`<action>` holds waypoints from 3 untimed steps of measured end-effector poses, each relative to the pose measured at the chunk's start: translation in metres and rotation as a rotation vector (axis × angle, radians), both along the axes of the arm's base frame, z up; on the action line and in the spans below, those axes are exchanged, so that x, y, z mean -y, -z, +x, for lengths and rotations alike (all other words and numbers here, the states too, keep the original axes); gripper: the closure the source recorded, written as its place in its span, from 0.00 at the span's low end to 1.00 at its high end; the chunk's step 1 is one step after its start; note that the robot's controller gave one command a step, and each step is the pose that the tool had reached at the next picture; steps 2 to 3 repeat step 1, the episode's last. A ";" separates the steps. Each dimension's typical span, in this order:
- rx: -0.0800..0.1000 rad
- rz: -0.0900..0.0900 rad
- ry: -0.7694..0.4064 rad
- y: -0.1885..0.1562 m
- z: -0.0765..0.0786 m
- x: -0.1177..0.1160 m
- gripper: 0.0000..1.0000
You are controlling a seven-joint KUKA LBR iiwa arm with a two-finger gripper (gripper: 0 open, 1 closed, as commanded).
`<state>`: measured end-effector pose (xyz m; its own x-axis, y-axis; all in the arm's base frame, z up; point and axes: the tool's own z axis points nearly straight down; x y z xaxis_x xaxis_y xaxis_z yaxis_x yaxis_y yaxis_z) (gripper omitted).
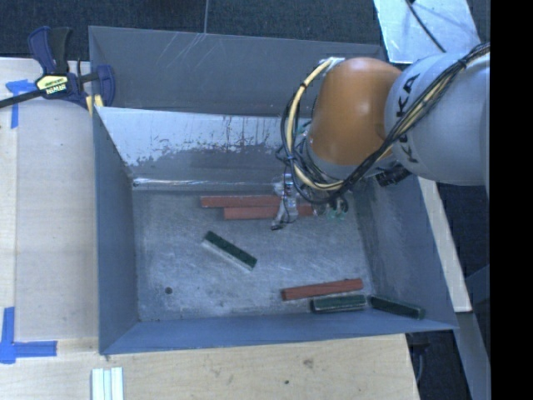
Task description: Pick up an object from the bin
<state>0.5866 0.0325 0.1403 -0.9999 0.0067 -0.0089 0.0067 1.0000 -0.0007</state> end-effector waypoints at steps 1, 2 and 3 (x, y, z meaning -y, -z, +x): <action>0.004 0.001 0.011 -0.126 0.019 -0.001 1.00; 0.004 0.001 0.011 -0.126 0.019 -0.001 1.00; 0.004 0.001 0.011 -0.126 0.019 -0.001 1.00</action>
Offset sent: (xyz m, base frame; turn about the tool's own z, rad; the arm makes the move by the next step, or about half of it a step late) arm 0.0164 0.0014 0.1198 0.0117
